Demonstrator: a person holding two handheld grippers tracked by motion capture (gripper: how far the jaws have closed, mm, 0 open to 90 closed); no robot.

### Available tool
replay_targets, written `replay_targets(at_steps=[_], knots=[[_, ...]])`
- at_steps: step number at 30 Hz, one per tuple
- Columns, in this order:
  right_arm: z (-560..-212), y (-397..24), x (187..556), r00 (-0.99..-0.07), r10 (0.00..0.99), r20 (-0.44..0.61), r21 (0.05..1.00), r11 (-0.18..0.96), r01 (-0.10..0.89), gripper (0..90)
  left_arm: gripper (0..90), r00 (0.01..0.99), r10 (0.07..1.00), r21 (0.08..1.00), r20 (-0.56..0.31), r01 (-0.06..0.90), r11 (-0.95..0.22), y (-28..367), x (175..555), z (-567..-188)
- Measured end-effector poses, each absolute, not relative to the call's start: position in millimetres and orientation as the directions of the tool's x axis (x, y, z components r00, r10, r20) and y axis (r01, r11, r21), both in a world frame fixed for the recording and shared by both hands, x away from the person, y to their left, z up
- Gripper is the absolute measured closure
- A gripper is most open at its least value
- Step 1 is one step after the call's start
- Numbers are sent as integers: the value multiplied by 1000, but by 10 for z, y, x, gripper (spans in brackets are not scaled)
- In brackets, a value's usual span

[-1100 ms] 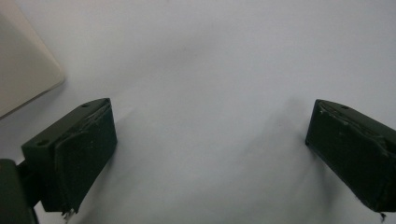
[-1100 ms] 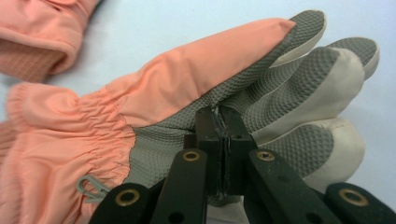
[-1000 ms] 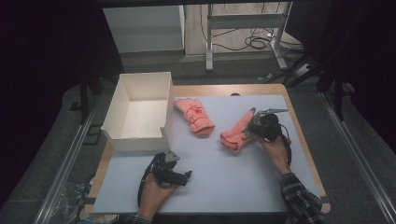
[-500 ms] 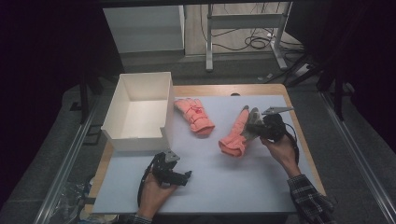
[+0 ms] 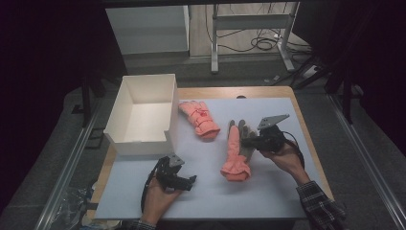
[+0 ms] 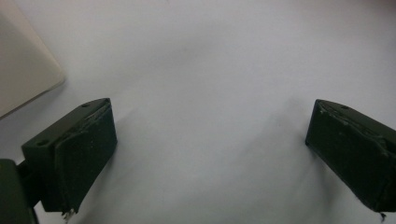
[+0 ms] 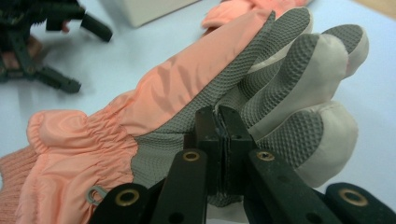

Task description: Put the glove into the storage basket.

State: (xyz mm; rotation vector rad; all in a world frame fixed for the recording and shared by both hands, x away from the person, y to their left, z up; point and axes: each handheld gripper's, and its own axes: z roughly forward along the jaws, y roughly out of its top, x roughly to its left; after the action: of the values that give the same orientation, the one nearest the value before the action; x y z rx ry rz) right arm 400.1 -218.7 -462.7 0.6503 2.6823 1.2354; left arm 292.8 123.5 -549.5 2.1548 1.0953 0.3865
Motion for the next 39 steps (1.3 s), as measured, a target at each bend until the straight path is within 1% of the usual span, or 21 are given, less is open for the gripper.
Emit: replay_targets(at_steps=[7,11,14,15,18,19,20,25,27,31,39], knots=[[-4820,-2065,4072,-933,352,75,718,631,296,878,18,602,797,688,-40,595,-415,1236,2928,-5495],[-4919,-2026,4111,-932,357,66,701,648,298,872,18,602,797,688,-40,595,-415,1236,2928,-5496],[-4958,-2039,4129,-926,372,65,704,640,307,830,18,602,797,689,-40,595,-415,1236,2928,-5496],[-4950,-2051,4133,-925,376,58,714,632,302,806,18,602,798,689,-40,595,-414,1235,2928,-5496],[-4867,-2095,4131,-918,392,58,740,601,303,795,18,602,798,688,-40,595,-415,1235,2928,-5496],[-4867,-2095,4131,-918,392,58,740,601,303,795,18,602,798,688,-40,595,-415,1235,2928,-5496],[-4801,-2112,4132,-912,406,52,747,591,305,768,18,602,798,688,-40,595,-415,1235,2928,-5495],[-4727,-2097,4145,-902,431,28,745,592,306,728,18,602,798,688,-40,595,-415,1235,2928,-5496],[-4694,-2058,4181,-886,463,26,750,577,323,696,18,602,797,689,-40,595,-415,1236,2928,-5496],[-4638,-1972,4252,-867,497,31,759,553,344,659,18,602,798,689,-40,595,-415,1235,2927,-5496],[-4529,-1713,4388,-846,532,31,767,531,361,637,18,602,798,690,-40,594,-413,1235,2928,-5497]])
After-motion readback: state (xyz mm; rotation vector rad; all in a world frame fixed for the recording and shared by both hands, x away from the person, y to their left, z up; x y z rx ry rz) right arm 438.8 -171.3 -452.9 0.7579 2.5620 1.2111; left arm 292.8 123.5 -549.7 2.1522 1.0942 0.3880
